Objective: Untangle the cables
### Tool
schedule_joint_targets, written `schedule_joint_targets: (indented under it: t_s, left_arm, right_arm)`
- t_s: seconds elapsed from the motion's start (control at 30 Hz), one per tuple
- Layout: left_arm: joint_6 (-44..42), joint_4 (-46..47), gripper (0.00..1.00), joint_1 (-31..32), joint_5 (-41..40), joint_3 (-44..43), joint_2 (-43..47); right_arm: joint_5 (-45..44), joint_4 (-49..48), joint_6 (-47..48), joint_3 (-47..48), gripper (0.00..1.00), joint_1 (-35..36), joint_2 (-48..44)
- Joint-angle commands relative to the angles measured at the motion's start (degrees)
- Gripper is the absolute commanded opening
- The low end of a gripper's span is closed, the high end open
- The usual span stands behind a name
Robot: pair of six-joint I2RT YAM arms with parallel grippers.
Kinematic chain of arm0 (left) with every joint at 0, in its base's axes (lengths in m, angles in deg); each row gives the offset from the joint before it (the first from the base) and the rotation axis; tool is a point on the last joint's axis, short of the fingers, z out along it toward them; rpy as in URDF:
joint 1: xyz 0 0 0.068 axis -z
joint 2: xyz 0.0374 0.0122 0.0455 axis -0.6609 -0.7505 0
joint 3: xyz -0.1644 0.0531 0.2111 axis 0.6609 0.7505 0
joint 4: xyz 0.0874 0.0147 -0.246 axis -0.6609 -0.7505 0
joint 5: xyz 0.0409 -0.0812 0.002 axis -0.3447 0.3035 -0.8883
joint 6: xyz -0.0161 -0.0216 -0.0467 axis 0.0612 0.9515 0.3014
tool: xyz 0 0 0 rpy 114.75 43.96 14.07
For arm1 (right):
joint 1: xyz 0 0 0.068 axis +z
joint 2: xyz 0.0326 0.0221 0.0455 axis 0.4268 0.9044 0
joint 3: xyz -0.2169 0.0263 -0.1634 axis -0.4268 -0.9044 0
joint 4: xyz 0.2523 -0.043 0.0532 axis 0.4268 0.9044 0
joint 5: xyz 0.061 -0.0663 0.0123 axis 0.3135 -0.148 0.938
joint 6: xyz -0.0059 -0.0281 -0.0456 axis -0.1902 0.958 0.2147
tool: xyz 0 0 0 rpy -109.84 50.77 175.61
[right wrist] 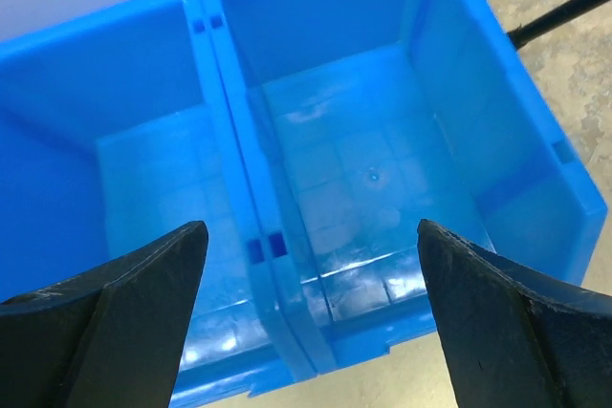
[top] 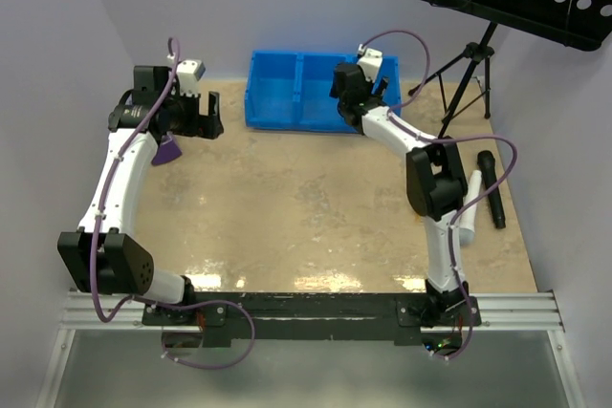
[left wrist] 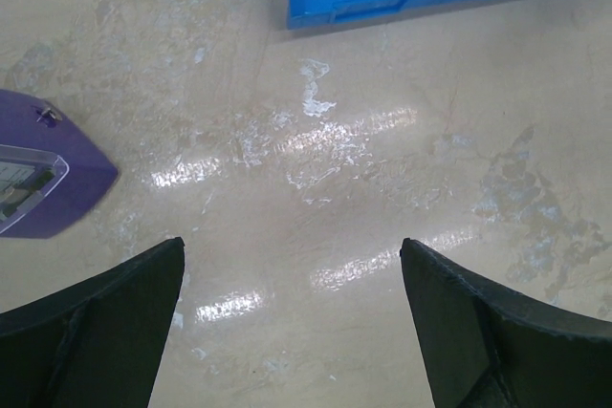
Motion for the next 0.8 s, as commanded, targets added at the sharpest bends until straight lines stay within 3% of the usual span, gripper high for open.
schedule_joint_targets:
  t_s: [0.0,0.13,0.33,0.77]
  left_arm:
    - [4.32,2.15,1.0,-0.4,-0.35,-0.7,0.74]
    - [4.42,1.79,1.0,-0.4,-0.61,-0.79,0.73]
    - [2.49,0.74,1.0,-0.31,-1.58,-1.32,1.18]
    - [-0.24,1.62,1.0,-0.31,-3.25,1.32,3.02]
  right_arm:
    - [2.87,-0.5,0.73,2.59,0.95,0.55,1.23]
    - [3.4,1.26,0.03,5.31,0.92,0.46,4.57]
    - [4.01,1.35,-0.59,5.41,0.8,0.37,6.69]
    - [5.16,-2.61,-1.2,-6.97,0.28,3.7,1.15]
